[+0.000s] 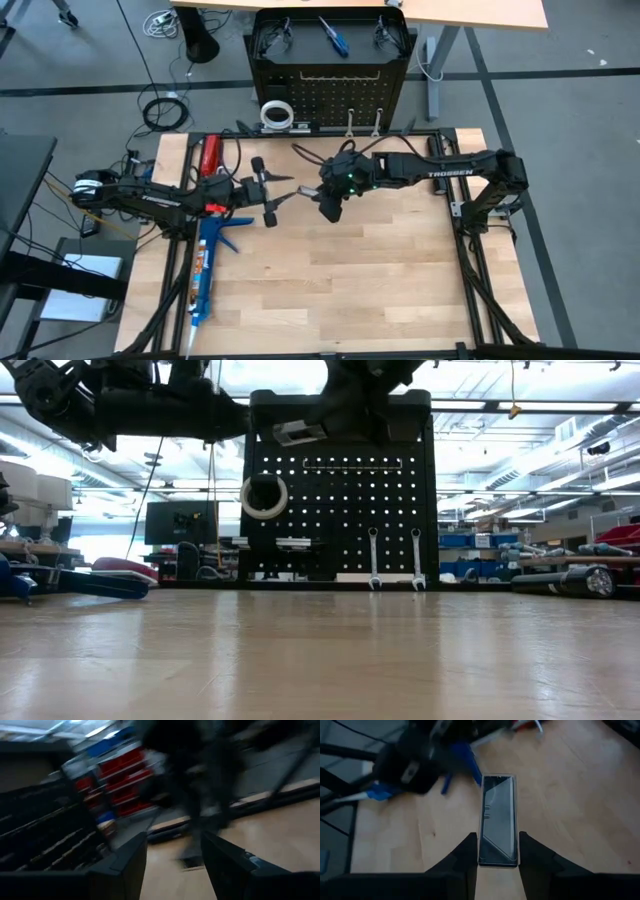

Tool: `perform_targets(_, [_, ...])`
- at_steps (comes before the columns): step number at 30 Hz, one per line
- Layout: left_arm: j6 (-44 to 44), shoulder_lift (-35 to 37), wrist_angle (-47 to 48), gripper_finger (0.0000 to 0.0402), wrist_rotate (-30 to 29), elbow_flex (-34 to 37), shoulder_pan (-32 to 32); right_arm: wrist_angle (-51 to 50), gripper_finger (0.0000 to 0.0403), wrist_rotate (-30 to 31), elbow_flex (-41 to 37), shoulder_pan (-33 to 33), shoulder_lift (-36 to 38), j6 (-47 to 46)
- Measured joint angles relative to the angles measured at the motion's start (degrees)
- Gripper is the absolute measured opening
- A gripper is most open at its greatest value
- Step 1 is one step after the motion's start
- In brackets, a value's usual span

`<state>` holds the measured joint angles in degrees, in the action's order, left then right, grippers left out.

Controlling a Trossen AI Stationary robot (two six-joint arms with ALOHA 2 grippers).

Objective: Hang tools onto peg board
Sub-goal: Put the black utility knife blade dispenser onto the black pegboard

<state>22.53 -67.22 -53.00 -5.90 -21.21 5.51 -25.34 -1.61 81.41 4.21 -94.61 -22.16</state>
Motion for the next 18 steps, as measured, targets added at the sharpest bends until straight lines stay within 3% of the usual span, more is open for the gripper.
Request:
perform_targets(2, [0.76,0.02,-0.04,0.0193,1.89,0.0,-0.06,0.93,0.0117,-1.24,0.0,0.04,0.0,0.09])
perform_targets(18, [-0.29,-0.03,-1.44,0.0193,-0.38,0.0,-0.01,-0.02,0.0117,-6.4,0.0,-1.19,0.0,-0.28])
